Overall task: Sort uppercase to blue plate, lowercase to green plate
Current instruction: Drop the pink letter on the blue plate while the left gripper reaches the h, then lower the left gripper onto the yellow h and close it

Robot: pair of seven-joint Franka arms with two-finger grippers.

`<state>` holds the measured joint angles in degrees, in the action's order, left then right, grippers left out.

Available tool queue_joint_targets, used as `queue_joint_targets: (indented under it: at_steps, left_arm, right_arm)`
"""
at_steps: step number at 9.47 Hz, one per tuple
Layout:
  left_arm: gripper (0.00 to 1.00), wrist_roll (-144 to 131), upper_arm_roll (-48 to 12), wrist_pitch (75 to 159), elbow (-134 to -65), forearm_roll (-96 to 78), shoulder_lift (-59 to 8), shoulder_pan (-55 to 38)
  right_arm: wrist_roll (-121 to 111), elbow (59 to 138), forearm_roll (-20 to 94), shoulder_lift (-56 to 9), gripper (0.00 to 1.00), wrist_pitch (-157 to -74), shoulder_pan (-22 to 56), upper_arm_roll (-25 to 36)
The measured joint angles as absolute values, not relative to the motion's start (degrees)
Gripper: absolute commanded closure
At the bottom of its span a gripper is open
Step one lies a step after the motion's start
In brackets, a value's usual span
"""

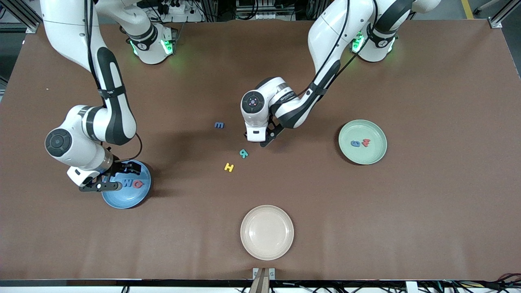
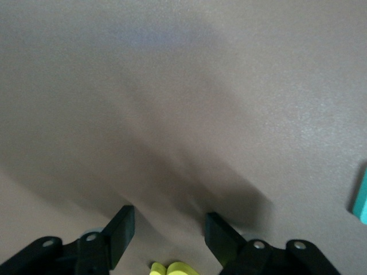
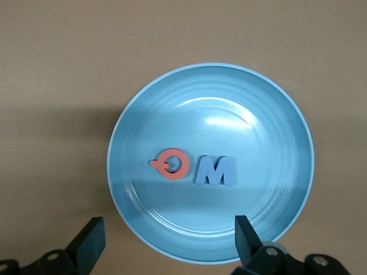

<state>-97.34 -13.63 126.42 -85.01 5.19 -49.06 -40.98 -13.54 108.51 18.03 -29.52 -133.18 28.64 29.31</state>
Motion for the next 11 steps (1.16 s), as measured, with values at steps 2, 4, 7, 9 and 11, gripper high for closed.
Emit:
queue_joint_targets:
  at_steps: [2, 4, 7, 9, 11]
  left_arm:
    - [0.4, -99.4, -13.64, 126.44, -83.86, 5.19, -49.11, -41.58]
    - [0.41, -100.7, -13.7, 126.45, -82.75, 5.19, -49.12, -42.07]
    - [0.42, -102.25, -14.0, 126.45, -82.59, 5.1, -49.2, -42.24]
    - [0.42, -102.43, -14.01, 126.45, -82.54, 4.21, -49.25, -42.23]
    - [0.42, -102.43, -14.08, 126.41, -82.53, 3.77, -49.25, -42.22]
  right_arm:
    - [-13.54, 108.51, 18.03, -29.53, 0.0, -133.18, 28.63, 29.31]
    - [-13.54, 108.51, 18.03, -29.53, 0.0, -133.18, 28.62, 29.31]
    - [-13.54, 108.51, 18.03, -29.54, 0.0, -133.18, 28.62, 29.31]
    - [-13.54, 108.51, 18.03, -29.54, 0.0, -133.18, 28.62, 29.31]
    - [-13.54, 108.51, 18.03, -29.54, 0.0, -133.18, 28.62, 29.31]
